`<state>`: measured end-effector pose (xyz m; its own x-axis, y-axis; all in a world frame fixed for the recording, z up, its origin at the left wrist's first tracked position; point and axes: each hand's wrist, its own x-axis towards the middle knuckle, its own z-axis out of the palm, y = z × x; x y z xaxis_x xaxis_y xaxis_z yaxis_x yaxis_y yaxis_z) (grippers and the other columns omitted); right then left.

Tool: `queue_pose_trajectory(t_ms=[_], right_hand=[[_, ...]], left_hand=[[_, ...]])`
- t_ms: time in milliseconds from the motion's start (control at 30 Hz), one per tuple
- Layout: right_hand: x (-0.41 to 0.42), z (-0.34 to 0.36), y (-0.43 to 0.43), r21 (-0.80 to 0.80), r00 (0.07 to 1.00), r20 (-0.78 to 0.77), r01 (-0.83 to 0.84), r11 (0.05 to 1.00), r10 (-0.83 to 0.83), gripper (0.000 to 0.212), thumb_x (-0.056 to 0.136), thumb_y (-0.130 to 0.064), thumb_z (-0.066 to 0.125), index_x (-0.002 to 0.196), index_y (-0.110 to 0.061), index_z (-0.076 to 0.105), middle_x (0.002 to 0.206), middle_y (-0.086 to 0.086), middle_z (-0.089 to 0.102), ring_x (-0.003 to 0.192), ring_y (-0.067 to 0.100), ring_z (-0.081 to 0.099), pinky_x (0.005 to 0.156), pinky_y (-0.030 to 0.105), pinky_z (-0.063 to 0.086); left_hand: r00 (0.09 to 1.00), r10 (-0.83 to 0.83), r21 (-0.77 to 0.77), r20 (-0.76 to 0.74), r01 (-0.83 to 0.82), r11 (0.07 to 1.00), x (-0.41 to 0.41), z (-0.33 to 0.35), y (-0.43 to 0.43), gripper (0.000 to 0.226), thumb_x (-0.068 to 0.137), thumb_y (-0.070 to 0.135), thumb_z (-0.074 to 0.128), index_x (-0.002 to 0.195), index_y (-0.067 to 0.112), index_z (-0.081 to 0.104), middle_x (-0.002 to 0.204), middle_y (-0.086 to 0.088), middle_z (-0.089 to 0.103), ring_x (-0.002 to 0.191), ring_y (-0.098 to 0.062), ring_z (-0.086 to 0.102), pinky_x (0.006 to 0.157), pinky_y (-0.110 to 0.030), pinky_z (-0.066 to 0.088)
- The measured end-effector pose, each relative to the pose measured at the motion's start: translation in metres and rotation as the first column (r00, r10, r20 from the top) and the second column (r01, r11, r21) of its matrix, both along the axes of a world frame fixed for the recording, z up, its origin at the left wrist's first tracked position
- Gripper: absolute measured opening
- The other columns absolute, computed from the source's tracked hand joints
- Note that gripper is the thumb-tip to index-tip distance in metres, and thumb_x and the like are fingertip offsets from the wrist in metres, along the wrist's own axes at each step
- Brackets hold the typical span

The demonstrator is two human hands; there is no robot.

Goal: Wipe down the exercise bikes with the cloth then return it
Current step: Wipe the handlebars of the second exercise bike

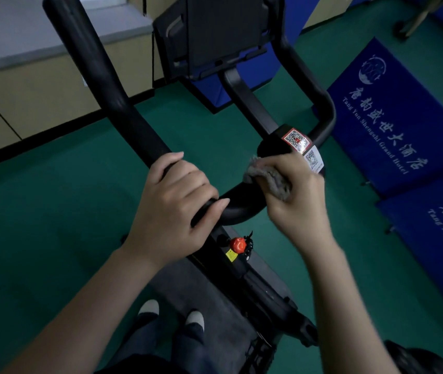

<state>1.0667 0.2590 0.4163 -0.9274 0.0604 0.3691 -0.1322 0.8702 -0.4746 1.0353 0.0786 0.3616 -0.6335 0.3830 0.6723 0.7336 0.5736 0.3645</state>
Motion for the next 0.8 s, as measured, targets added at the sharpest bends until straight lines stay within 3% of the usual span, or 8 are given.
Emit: queue_pose_trajectory(t_ms=[167, 267, 433, 667, 800], right_hand=[[0.019, -0.036, 0.005, -0.127, 0.943, -0.292, 0.128, 0.984, -0.160, 0.024, 0.076, 0.015, 0.067, 0.094, -0.002, 0.070, 0.092, -0.001, 0.063, 0.090, 0.022, 0.057, 0.084, 0.020, 0.042], [0.017, -0.049, 0.006, -0.225, 0.871, -0.363, 0.262, 0.939, -0.330, 0.021, 0.079, 0.013, 0.066, 0.096, 0.001, 0.069, 0.093, 0.002, 0.064, 0.090, 0.027, 0.057, 0.086, 0.024, 0.043], [0.018, -0.060, -0.008, -0.390, 0.799, -0.380, 0.318, 0.864, -0.466, 0.017, 0.083, 0.005, 0.068, 0.100, 0.002, 0.069, 0.097, 0.011, 0.068, 0.096, 0.021, 0.057, 0.086, 0.044, 0.048], [0.007, -0.051, -0.014, -0.499, 0.739, -0.327, 0.394, 0.772, -0.589, 0.016, 0.084, -0.001, 0.068, 0.100, -0.001, 0.070, 0.096, 0.004, 0.068, 0.096, 0.022, 0.059, 0.087, 0.023, 0.047], [0.019, -0.056, -0.026, -0.722, 0.711, -0.194, 0.364, 0.589, -0.676, 0.017, 0.087, -0.005, 0.066, 0.104, -0.004, 0.069, 0.102, 0.004, 0.068, 0.100, 0.016, 0.064, 0.090, 0.024, 0.049]], left_hand=[[0.999, 0.032, 0.004, -0.008, -0.032, 0.999, 0.000, 0.000, 0.003, 0.031, 0.093, 0.028, 0.053, 0.069, 0.014, 0.066, 0.071, 0.003, 0.063, 0.080, -0.018, 0.056, 0.108, -0.031, 0.025], [0.999, 0.046, -0.006, -0.014, -0.046, 0.999, 0.001, -0.001, 0.004, 0.031, 0.093, 0.028, 0.052, 0.069, 0.014, 0.066, 0.071, 0.003, 0.063, 0.080, -0.017, 0.057, 0.108, -0.031, 0.025], [0.998, 0.064, -0.009, 0.005, -0.064, 0.998, 0.004, 0.000, 0.005, 0.030, 0.093, 0.027, 0.053, 0.068, 0.014, 0.066, 0.071, 0.004, 0.064, 0.081, -0.017, 0.057, 0.108, -0.032, 0.025], [0.995, 0.093, -0.032, 0.022, -0.092, 0.995, 0.006, 0.001, 0.006, 0.035, 0.095, 0.029, 0.049, 0.068, 0.012, 0.065, 0.071, 0.002, 0.063, 0.081, -0.018, 0.056, 0.109, -0.034, 0.024], [0.993, 0.113, -0.024, 0.026, -0.112, 0.993, 0.008, 0.001, 0.009, 0.036, 0.095, 0.028, 0.048, 0.068, 0.011, 0.064, 0.070, 0.002, 0.062, 0.080, -0.019, 0.056, 0.109, -0.033, 0.023]])
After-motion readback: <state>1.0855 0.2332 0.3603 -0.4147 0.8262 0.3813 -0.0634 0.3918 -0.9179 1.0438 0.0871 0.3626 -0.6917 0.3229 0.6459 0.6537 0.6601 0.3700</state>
